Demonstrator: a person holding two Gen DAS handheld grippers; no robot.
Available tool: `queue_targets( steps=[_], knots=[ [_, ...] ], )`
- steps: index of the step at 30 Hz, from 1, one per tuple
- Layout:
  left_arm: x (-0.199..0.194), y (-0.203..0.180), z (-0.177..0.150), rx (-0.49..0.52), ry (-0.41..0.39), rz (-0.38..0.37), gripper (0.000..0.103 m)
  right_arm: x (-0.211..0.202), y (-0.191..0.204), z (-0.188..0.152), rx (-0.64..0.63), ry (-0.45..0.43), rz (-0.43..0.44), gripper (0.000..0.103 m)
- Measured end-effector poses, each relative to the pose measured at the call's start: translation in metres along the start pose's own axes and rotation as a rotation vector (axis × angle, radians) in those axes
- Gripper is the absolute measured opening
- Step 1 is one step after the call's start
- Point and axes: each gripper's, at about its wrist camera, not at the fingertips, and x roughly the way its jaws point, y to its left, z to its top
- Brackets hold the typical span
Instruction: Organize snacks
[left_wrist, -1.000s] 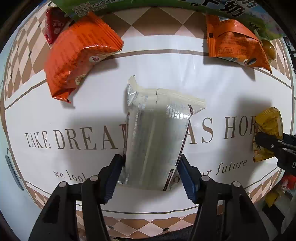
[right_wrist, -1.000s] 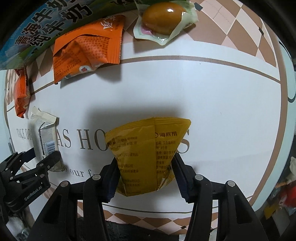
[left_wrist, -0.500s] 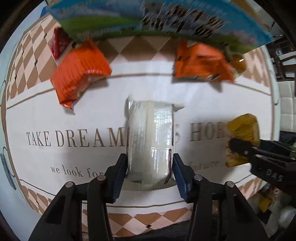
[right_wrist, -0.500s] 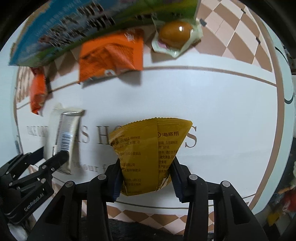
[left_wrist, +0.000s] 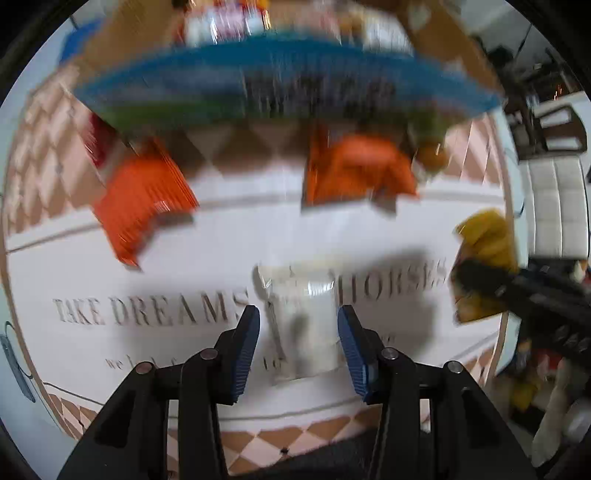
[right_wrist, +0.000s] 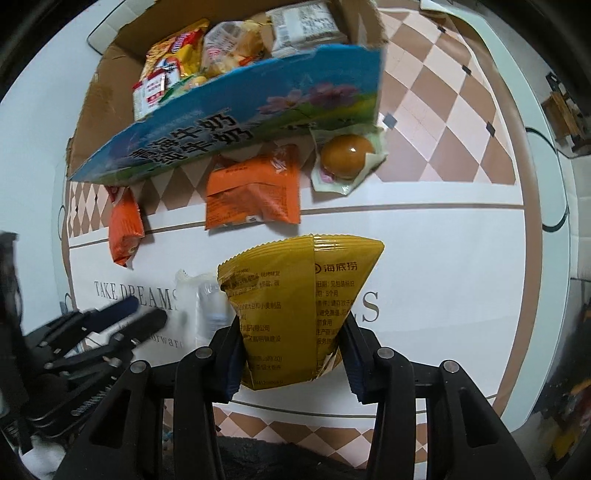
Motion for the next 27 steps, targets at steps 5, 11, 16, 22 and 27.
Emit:
queue_targets(
  steps=[5, 11, 16, 22, 27],
  knots=[
    [0.030, 0.011, 0.003, -0.031, 0.107, -0.026, 0.042, 0.011, -0.009, -0.007, 0.042, 0.018, 0.013, 0.047],
    [0.065, 0.020, 0.005, -0.219, 0.195, -0.142, 0.050, 0.025, -0.014, -0.014, 0.070, 0.033, 0.004, 0.047],
    [0.069, 0.003, 0.006, -0.179, 0.134, -0.037, 0.053, 0.037, -0.015, -0.020, 0.067, 0.051, -0.020, 0.048],
    [0.063, -0.010, 0.000, -0.102, 0.071, 0.019, 0.047, 0.041, -0.013, -0.024, 0.067, 0.052, -0.017, 0.048],
    [0.039, -0.008, -0.008, -0.100, 0.051, -0.006, 0.044, 0.033, -0.012, -0.025, 0.070, 0.034, -0.006, 0.048]
  ],
)
